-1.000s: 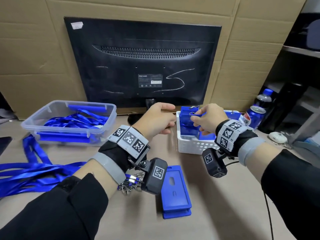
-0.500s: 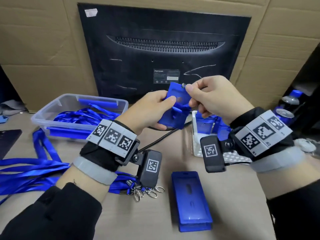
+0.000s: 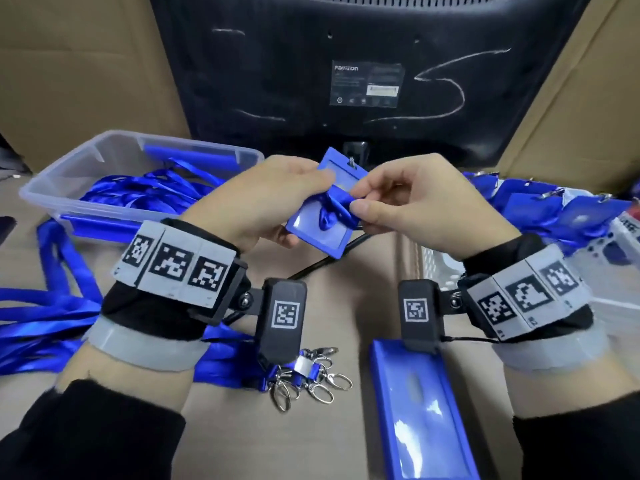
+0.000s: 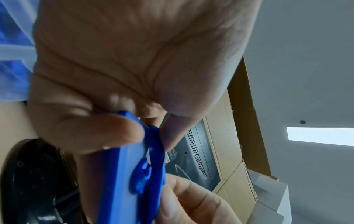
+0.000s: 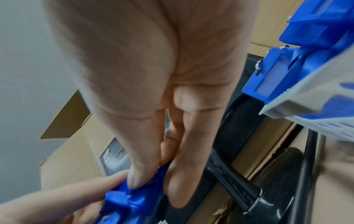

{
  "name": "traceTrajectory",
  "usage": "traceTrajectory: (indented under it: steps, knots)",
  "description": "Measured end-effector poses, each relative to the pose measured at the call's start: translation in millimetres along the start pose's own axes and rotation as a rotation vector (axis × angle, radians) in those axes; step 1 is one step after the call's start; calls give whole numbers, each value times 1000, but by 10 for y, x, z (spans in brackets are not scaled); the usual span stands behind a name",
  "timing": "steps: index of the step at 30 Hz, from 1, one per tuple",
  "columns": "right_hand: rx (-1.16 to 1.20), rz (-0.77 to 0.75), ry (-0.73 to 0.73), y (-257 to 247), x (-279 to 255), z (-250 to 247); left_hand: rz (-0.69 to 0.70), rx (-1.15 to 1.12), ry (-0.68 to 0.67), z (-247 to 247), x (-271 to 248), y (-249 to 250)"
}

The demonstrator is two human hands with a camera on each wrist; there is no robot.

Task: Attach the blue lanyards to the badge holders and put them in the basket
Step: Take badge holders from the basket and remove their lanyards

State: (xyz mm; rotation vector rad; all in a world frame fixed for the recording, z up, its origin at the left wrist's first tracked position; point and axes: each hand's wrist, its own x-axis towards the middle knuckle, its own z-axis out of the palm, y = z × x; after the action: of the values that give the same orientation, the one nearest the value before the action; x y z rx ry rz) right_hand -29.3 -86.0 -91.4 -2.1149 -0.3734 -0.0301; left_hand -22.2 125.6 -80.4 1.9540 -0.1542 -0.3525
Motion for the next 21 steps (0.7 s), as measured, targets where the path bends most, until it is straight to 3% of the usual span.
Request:
traceTrajectory:
  steps: [8,13,21]
  knots:
    - [-72,10,-53,2,32,-165,14,-50,-38,19,74,-43]
    - [112,64,-9,57,68,-153,-18,-142,-1,49,91,-91]
    - [350,5,166,36,99,-111,102,-121,-66,-6,58,-88]
